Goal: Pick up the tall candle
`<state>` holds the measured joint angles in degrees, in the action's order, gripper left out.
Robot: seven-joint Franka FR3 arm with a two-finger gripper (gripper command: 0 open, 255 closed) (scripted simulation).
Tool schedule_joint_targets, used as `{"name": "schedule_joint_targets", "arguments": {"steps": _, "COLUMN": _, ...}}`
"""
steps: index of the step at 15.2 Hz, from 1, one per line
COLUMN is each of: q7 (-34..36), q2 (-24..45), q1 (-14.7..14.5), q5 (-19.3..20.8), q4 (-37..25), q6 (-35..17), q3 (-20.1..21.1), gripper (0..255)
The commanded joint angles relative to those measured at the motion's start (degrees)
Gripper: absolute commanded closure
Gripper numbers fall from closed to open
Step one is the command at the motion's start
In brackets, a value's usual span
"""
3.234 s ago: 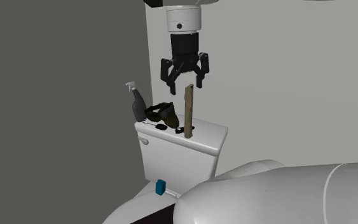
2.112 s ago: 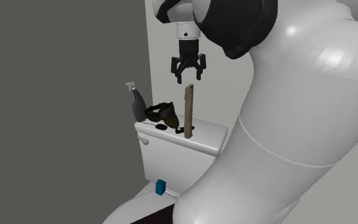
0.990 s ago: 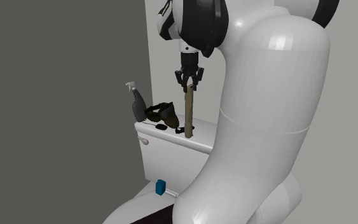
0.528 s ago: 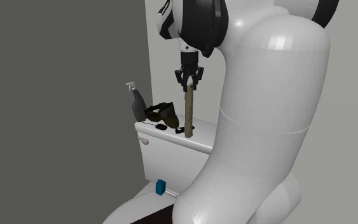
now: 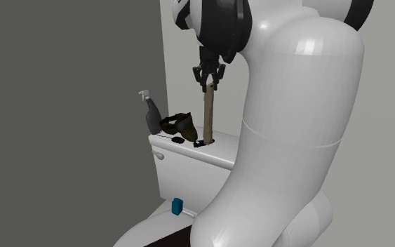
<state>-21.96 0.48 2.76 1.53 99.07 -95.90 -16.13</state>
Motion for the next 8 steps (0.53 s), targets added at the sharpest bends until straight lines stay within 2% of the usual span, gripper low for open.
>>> {"name": "schedule_joint_targets", "arguments": {"steps": 1, "q7": -0.11, "q2": 0.11, "q1": 0.03, "q5": -0.04, "q4": -1.71, "q6": 1.6, "q3": -0.03, "gripper": 255}}
{"name": "schedule_joint_targets", "arguments": {"steps": 6, "q7": -0.31, "q2": 0.67, "q1": 0.08, "q5": -0.19, "q4": -6.24, "q6": 5.59, "q3": -0.07, "gripper": 255}}
{"name": "schedule_joint_targets", "arguments": {"steps": 8, "q7": -0.32, "q2": 0.69, "q1": 0.08, "q5": -0.2, "q4": -6.39, "q6": 5.72, "q3": -0.08, "gripper": 255}}
